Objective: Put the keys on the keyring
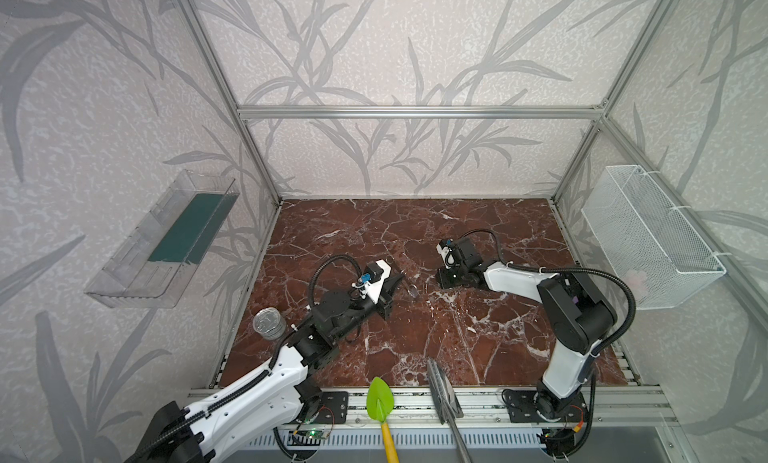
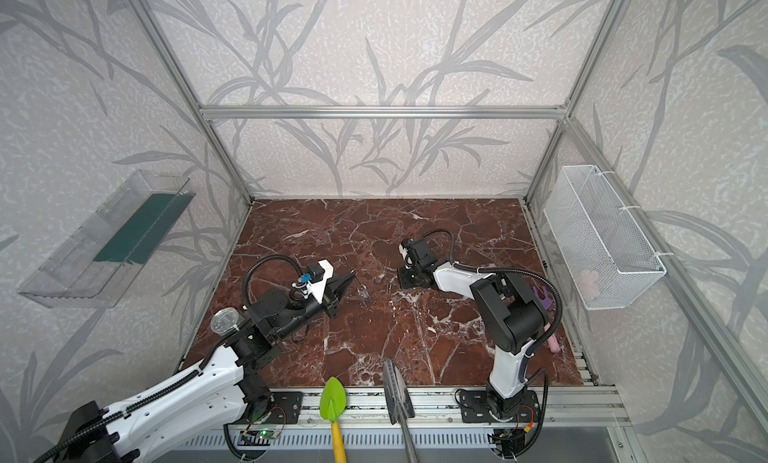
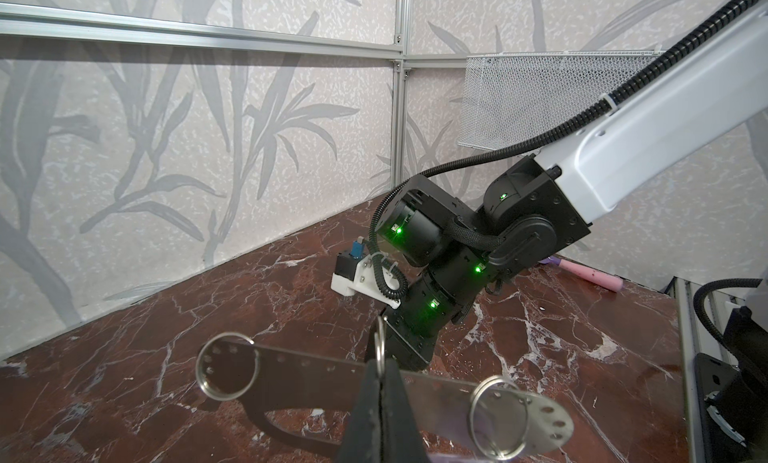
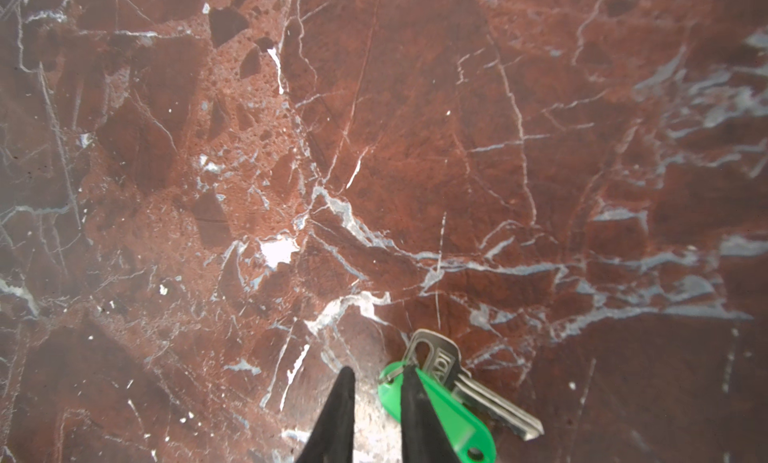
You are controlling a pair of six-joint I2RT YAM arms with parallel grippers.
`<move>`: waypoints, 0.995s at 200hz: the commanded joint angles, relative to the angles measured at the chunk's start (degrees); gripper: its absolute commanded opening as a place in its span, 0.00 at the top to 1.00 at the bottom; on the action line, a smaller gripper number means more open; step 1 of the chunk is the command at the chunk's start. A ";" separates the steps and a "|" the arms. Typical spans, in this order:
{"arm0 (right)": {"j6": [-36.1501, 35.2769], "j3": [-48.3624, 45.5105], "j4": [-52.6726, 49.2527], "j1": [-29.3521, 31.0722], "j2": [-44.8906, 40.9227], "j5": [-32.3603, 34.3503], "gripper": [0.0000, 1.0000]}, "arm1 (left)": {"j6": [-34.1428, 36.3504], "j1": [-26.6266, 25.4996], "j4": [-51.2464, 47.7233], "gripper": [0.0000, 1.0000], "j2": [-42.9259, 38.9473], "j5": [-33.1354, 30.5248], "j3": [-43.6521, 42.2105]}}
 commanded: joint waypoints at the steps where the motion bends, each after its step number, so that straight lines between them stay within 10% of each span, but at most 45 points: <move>1: -0.51 1.50 -0.51 0.33 1.09 0.27 0.78 | 0.91 0.13 1.15 1.00 -0.16 0.10 1.77; 199: -4.28 6.22 -6.95 4.21 5.14 9.00 0.74 | 0.99 0.13 0.59 1.00 -0.64 -0.05 1.33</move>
